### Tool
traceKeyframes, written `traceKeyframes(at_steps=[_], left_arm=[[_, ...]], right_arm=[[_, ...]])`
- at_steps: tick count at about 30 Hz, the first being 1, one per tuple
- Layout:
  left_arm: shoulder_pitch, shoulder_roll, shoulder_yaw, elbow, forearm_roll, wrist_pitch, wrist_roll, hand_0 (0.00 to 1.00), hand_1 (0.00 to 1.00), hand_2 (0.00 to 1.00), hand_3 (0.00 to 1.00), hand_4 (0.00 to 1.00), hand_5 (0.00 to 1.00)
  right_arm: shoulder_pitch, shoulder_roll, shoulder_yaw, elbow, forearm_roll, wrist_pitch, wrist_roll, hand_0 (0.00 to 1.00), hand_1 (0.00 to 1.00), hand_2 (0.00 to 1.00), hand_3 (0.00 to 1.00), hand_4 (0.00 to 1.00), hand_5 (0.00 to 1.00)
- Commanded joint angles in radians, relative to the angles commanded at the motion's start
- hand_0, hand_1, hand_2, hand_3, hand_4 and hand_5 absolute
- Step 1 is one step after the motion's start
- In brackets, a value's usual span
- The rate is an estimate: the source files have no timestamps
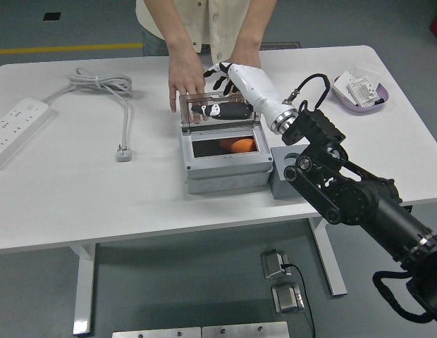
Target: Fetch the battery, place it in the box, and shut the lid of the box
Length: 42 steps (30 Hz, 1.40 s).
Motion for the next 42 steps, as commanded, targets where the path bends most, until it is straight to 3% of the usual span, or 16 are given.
traceKeyframes(at_steps=[10,17,20,27,42], left_arm=[[-0.010,0.009,0.000,0.000,0.015,-0.004,0.003,0.654,0.702,0.647,0.596,0.671,0.173],[-0.013,0.011,0.002,0.000,0.020,-0.004,0.004,0.654,0.702,0.647,0.595,0.671,0.173],[-0.012,0.010,0.004,0.000,0.019,-0.004,0.006,0.654,0.702,0.647,0.595,0.671,0.173],[-0.012,0.008,0.003,0.000,0.020,-0.004,0.005,0.654,0.702,0.647,0.595,0.671,0.173],[-0.013,0.004,-0.001,0.000,0.027,-0.003,0.007,0.654,0.701,0.647,0.596,0.671,0.173]], right_arm=[[0.149,-0.026,-0.021,-0.222,0.063,0.025,0.015,0.460,0.438,0.567,0.721,0.998,0.665],[0.182,-0.027,-0.069,-0.376,0.075,0.043,0.014,0.471,0.442,0.570,0.719,0.998,0.669],[0.178,-0.026,-0.078,-0.408,0.077,0.045,0.015,0.471,0.442,0.570,0.719,0.998,0.669],[0.160,-0.024,-0.093,-0.392,0.055,0.039,0.010,0.469,0.442,0.564,0.720,0.998,0.676],[0.113,-0.044,-0.144,-0.261,0.045,0.025,-0.001,0.483,0.438,0.561,0.724,0.998,0.705]])
